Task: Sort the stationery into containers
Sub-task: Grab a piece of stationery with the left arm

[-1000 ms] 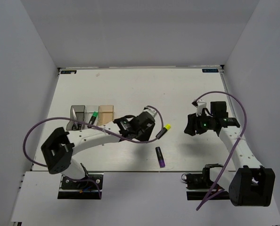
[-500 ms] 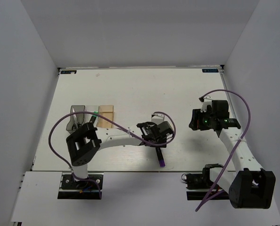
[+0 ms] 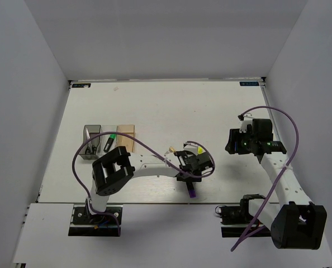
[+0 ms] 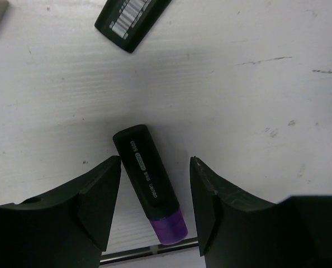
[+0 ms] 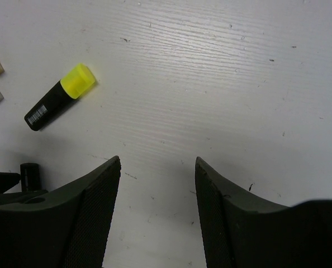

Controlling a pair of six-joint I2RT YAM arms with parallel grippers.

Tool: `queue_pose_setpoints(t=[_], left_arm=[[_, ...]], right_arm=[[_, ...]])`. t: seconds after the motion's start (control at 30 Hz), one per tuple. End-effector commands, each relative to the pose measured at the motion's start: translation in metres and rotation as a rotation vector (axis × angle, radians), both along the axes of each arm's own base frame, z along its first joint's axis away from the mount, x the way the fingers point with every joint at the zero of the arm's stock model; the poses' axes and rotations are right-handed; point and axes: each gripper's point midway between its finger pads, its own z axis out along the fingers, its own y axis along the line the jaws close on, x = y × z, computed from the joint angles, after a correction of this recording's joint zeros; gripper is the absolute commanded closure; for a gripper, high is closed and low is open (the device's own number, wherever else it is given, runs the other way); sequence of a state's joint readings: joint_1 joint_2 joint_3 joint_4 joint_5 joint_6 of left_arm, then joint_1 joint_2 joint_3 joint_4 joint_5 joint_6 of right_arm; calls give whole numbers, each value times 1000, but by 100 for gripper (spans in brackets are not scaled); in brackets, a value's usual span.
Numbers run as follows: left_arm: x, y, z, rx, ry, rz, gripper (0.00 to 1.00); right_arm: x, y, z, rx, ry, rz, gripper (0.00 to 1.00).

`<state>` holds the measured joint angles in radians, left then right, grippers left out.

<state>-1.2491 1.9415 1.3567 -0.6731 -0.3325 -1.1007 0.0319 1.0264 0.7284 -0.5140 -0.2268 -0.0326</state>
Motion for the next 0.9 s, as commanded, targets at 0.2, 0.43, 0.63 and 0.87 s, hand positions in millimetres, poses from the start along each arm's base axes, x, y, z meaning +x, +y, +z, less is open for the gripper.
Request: queue_pose_setpoints(t=[0.2,0.43,0.63,0.87], left_arm=[[-8,3,-10,60,7,101,39],[-17,26,-25,231,29,135,49],[-29,64,-39,359,56,123,56],[-35,95,-46,400,59,122,90]], right_arm=[[5,-5,11,1,-49,-27,41],[3,-4,13,7,-57,-23,41],[5,-11,18,18,-73,-51,41],[4,-13,19,33,-79,-59,41]])
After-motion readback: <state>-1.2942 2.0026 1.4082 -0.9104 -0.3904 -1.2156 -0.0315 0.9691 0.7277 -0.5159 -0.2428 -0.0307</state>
